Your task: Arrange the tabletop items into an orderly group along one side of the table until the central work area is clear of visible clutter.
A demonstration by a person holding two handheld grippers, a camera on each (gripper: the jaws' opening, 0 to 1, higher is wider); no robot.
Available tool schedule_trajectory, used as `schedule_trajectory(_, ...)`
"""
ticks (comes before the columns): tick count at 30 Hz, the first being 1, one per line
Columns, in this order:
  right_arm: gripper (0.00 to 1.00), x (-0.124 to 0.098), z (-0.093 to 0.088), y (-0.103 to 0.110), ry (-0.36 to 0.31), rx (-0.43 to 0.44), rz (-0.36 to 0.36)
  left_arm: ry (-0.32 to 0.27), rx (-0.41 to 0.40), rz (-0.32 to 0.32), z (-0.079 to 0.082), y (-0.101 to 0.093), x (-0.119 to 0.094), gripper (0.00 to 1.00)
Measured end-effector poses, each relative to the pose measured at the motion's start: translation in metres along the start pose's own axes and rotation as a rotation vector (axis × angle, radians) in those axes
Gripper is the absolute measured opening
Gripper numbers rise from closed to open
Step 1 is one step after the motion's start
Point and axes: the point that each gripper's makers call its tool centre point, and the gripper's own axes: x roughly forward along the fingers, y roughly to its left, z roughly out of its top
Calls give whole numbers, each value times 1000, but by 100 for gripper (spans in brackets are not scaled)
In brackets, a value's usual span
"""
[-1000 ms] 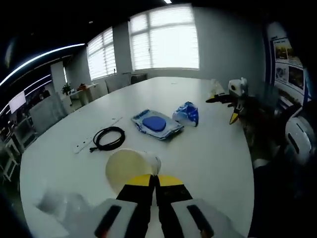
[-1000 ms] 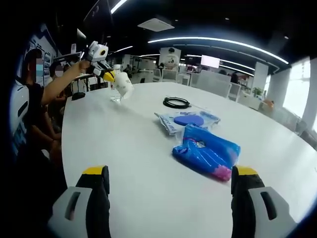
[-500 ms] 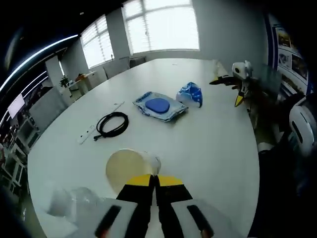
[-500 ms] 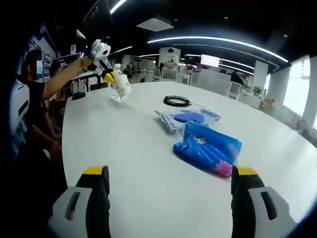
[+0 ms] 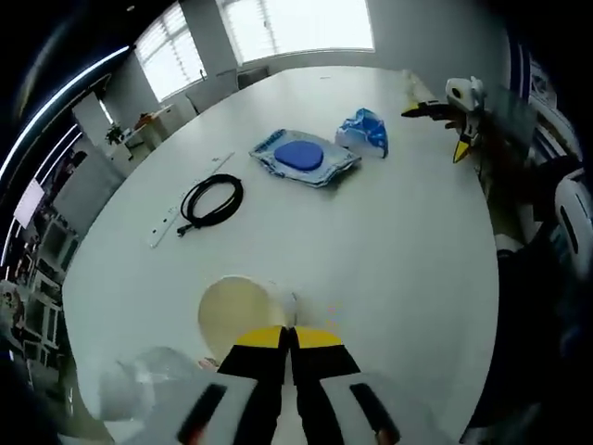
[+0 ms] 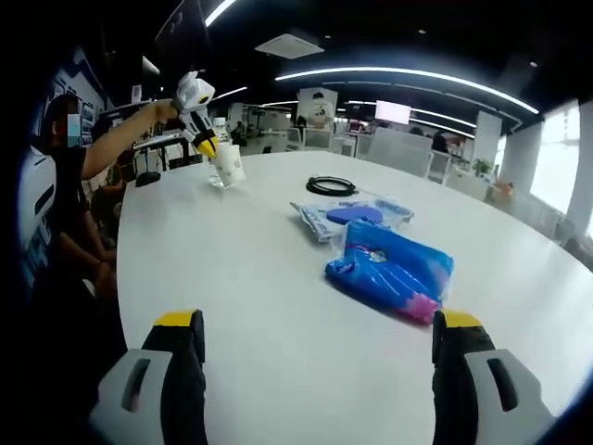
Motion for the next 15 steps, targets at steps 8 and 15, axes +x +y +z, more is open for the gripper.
schedule_trajectory(8, 99, -3, -4, -1, -3, 8, -2, 87, 68, 6, -2, -5, 6, 0)
schedule_trajectory(15, 99, -5, -5, -1, -6, 8, -1, 170, 136, 21, -4, -2, 9, 0)
